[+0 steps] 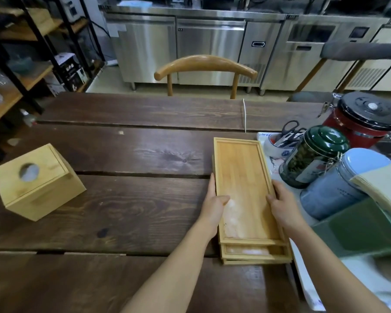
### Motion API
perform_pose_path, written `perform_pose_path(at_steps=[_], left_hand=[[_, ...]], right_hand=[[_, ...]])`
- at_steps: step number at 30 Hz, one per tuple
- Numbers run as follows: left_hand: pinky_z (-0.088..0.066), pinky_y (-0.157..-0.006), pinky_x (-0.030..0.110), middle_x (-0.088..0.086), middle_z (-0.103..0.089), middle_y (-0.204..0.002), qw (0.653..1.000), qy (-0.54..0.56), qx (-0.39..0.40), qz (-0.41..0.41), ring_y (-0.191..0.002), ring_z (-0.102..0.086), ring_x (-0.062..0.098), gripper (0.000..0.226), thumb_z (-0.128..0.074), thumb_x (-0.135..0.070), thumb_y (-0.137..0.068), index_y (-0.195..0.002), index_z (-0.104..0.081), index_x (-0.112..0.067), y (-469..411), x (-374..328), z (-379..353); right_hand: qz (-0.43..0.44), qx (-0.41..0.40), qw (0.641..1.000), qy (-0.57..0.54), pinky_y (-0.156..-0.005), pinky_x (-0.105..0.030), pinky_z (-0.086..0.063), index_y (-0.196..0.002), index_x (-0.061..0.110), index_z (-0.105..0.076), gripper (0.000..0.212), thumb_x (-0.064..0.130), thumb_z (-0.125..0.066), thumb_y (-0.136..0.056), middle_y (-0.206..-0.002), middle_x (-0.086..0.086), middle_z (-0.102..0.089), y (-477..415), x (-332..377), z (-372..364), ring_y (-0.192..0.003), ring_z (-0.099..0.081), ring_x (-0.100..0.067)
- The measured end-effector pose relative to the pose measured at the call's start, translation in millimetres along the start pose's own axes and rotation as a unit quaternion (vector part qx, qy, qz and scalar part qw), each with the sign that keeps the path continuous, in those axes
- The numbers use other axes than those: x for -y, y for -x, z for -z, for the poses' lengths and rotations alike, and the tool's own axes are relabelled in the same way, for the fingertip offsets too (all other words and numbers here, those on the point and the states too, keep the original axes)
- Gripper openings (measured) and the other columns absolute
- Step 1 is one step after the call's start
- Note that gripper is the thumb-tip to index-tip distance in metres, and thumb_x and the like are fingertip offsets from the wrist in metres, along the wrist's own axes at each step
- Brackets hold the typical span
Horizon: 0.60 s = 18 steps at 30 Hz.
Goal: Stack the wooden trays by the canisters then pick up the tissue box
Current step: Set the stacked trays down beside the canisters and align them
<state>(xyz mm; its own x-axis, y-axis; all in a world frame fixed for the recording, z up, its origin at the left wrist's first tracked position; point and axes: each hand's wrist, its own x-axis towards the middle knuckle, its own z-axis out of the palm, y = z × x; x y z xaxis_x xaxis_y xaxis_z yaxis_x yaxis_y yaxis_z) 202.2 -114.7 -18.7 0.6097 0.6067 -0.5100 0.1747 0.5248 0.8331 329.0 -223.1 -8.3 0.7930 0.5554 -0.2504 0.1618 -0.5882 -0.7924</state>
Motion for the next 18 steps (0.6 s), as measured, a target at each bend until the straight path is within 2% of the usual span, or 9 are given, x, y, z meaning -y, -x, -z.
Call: perform_pose_path(at_steps=[2,5,8,11,18], left_hand=[[-0.032,-0.11,0.052,0.001,-0.04,-0.149,1.0,-0.01,0.005,0.002,-0.131,-0.041,0.025,0.074,-0.046,-0.011,-0.085,-0.143,-0.018,-0.048,-1,3,-2],[-0.016,-0.114,0.058,-0.005,-0.012,-0.16,0.998,-0.057,0.004,0.009,-0.145,-0.011,0.027,0.077,-0.047,-0.025,-0.079,-0.14,-0.01,-0.054,0,6,-6],[-0.002,-0.116,0.057,-0.007,0.004,-0.16,0.995,-0.096,-0.002,0.004,-0.145,0.014,0.024,0.068,-0.04,-0.018,-0.096,-0.145,-0.001,-0.043,6,3,-7],[0.004,-0.116,0.055,-0.005,0.009,-0.16,0.993,-0.12,0.003,-0.007,-0.144,0.019,0.023,0.065,-0.036,-0.016,-0.099,-0.146,0.001,-0.041,10,10,-5],[0.004,-0.116,0.055,-0.007,0.006,-0.16,0.988,-0.155,0.017,-0.011,-0.144,0.017,0.022,0.064,-0.034,-0.023,-0.099,-0.145,0.005,-0.044,18,17,-9]], right_hand=[[-0.001,-0.006,1.0,-0.007,-0.11,-0.041,-0.03,-0.142,0.012,-0.034,0.052,0.001,-0.043,-0.091,-0.144,-0.009,-0.043,2,0,1,-0.133,-0.039,-0.024],[-0.009,-0.008,0.999,-0.041,-0.114,-0.037,-0.025,-0.144,0.011,-0.028,0.057,-0.005,-0.041,-0.09,-0.151,-0.008,-0.034,5,2,4,-0.138,-0.032,-0.021],[-0.007,0.0,0.997,-0.071,-0.11,-0.029,-0.024,-0.144,0.009,-0.025,0.061,-0.012,-0.038,-0.089,-0.151,-0.008,-0.033,11,3,7,-0.139,-0.03,-0.02],[0.007,0.007,0.996,-0.084,-0.105,-0.023,-0.024,-0.144,0.007,-0.025,0.063,-0.017,-0.036,-0.087,-0.152,-0.01,-0.032,19,1,10,-0.139,-0.029,-0.019],[0.01,-0.001,0.991,-0.136,-0.106,-0.026,-0.028,-0.142,0.002,-0.029,0.059,-0.019,-0.035,-0.087,-0.149,-0.014,-0.035,32,1,19,-0.137,-0.033,-0.022]])
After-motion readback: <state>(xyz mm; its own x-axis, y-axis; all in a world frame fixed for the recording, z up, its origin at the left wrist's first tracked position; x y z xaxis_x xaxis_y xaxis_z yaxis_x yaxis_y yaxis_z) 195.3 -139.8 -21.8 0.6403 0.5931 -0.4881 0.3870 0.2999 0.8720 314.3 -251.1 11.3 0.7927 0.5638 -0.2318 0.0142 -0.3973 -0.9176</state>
